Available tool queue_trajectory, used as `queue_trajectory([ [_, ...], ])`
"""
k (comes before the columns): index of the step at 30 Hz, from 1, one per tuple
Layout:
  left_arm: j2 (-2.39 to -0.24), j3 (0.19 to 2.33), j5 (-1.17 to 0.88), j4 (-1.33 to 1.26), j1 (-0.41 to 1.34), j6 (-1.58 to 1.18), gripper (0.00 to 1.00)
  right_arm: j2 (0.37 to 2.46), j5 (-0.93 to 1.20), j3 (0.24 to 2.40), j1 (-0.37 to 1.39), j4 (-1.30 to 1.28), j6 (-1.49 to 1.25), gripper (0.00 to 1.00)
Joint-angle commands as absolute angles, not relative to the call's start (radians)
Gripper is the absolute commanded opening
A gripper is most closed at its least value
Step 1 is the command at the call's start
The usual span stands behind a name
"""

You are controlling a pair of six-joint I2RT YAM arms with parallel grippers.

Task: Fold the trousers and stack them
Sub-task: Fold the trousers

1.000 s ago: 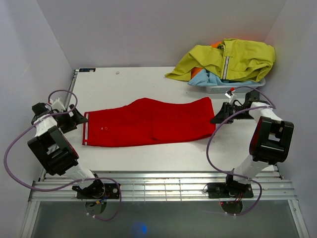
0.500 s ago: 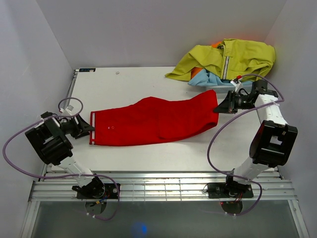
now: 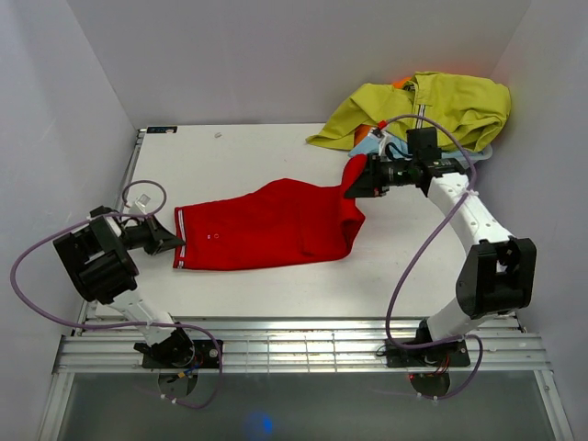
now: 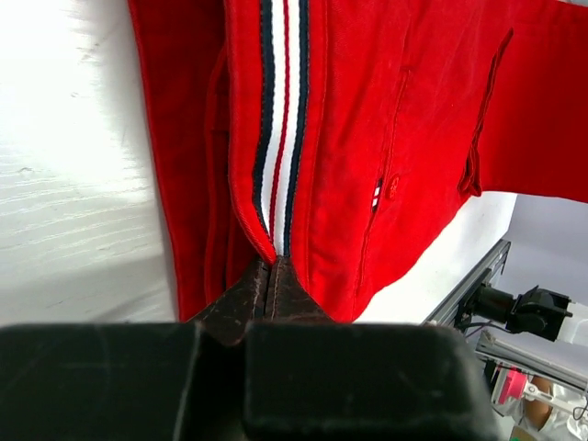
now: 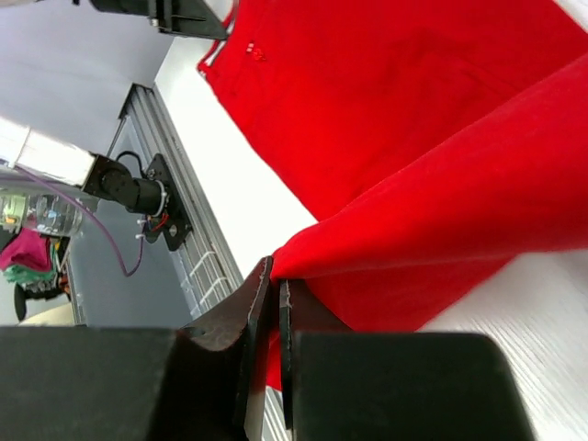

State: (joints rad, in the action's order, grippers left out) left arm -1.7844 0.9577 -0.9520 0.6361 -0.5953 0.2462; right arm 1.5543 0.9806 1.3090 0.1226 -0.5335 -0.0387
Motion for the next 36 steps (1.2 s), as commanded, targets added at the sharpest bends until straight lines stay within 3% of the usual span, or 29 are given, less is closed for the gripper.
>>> queue_trajectory([
  [1, -1.767, 0.950, -1.002, 0.635, -0.563, 0.249, 0.00, 1.567, 0.945, 1.393, 0.233, -0.368, -0.153, 0.08],
  [19, -1.781, 0.946, -0.960, 0.604, -0.520, 0.203, 0.00, 1.994, 0.862, 1.782, 0.681, -0.222, -0.264, 0.08],
  [36, -1.818, 0.953, -0.946, 0.600, -0.520, 0.193, 0.00, 2.273, 0.830, 2.023, 0.853, -0.158, -0.336, 0.08],
])
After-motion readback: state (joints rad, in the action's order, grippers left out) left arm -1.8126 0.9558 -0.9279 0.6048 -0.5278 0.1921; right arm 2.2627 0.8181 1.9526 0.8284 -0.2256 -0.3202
